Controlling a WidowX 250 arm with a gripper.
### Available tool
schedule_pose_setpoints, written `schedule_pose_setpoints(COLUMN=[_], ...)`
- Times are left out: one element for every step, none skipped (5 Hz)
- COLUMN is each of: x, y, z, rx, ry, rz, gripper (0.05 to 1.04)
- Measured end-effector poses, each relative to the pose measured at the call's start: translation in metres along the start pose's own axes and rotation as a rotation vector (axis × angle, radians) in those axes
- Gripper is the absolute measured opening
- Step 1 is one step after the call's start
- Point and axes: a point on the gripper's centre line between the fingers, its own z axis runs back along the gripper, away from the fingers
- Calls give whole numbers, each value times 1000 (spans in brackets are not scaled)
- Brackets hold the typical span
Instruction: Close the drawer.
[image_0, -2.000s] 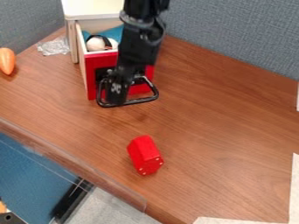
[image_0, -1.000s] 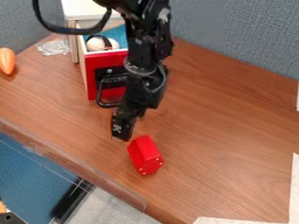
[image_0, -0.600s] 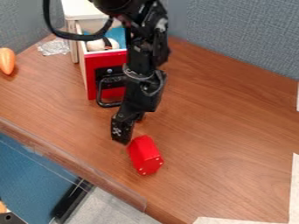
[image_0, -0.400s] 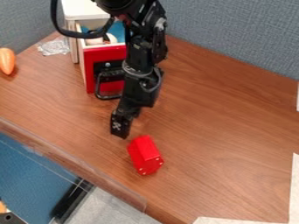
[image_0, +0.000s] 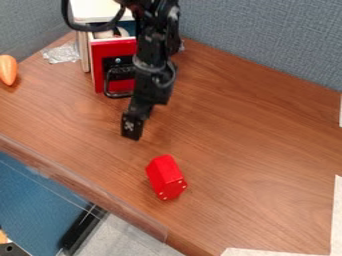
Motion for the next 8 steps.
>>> schedule_pose_setpoints(x=[-13, -23, -30, -32, -35, -35, -31, -16], y=[16, 30, 39, 41, 43, 44, 29, 7], z=[1, 2, 2, 1, 3, 3, 4, 38], rx=[5, 0, 7, 2, 0, -22, -97, -124], ry=[6, 8, 12, 21, 25, 8, -23, -71], rz=[41, 69, 96, 106, 106, 112, 80, 53], gripper=[1001, 1001, 1001, 1001, 1001, 1000, 999, 999])
